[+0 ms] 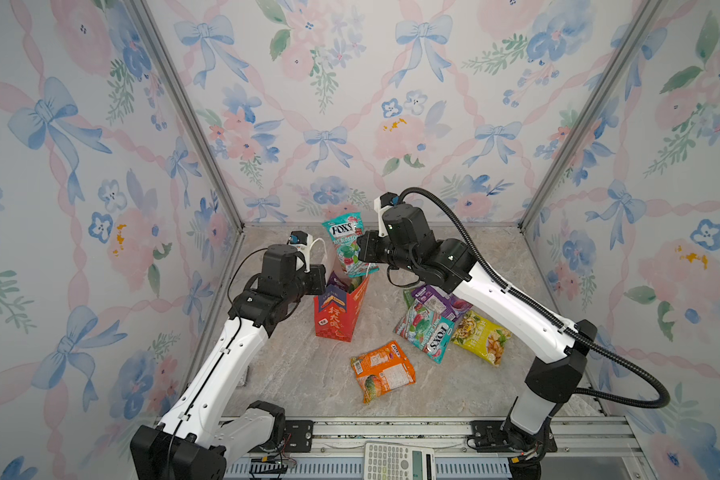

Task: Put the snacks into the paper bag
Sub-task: 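Carry the teal packet with the right gripper above the bag opening, then lower the teal packet into the bag held by the left gripper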

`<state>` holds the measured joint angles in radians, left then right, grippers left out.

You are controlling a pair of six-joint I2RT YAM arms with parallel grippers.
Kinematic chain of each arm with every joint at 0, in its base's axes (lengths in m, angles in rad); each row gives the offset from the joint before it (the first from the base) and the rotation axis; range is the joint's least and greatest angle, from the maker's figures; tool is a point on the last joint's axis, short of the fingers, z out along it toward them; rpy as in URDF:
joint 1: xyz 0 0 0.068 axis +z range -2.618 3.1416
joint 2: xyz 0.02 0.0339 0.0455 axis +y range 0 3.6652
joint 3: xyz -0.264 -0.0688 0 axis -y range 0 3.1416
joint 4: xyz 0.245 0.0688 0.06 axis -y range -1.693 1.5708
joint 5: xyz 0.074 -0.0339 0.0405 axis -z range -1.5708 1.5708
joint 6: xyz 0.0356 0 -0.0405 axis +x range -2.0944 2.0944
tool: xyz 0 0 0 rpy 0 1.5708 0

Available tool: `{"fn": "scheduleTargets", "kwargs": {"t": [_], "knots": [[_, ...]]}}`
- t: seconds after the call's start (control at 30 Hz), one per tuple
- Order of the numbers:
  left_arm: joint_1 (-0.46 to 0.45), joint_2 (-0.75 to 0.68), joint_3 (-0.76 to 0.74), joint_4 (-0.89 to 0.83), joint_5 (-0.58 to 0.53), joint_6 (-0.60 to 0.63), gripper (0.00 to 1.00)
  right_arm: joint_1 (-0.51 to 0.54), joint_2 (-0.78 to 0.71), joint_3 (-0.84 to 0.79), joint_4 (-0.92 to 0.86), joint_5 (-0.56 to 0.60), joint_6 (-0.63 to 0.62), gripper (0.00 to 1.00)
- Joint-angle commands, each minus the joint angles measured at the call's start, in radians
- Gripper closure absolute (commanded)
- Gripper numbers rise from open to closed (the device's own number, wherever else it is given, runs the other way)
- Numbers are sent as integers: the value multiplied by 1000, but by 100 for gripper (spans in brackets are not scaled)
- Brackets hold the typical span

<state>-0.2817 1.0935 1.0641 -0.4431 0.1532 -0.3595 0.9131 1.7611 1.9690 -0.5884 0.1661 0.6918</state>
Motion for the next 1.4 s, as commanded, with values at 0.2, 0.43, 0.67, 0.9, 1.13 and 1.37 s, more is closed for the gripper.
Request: {"fn": "scheduleTargets", "kwargs": {"t": [0.2,0.43,0.67,0.9,1.13,1.37], "knots": [[5,-39,-9,44,-2,16,100,23,-65,-73,98,32,152,100],[6,-46,-16,50,-1,16,100,27,-43,-32,102,10,171,100],[6,-53,-24,55,-5,17,100,41,-73,-74,102,34,177,100],[7,-52,-24,55,-4,18,100,45,-101,-140,109,67,187,100],[9,-52,-26,55,-7,17,100,44,-143,-181,108,85,190,100],[11,-48,-23,55,-5,16,100,44,-141,-205,101,79,201,100]]}}
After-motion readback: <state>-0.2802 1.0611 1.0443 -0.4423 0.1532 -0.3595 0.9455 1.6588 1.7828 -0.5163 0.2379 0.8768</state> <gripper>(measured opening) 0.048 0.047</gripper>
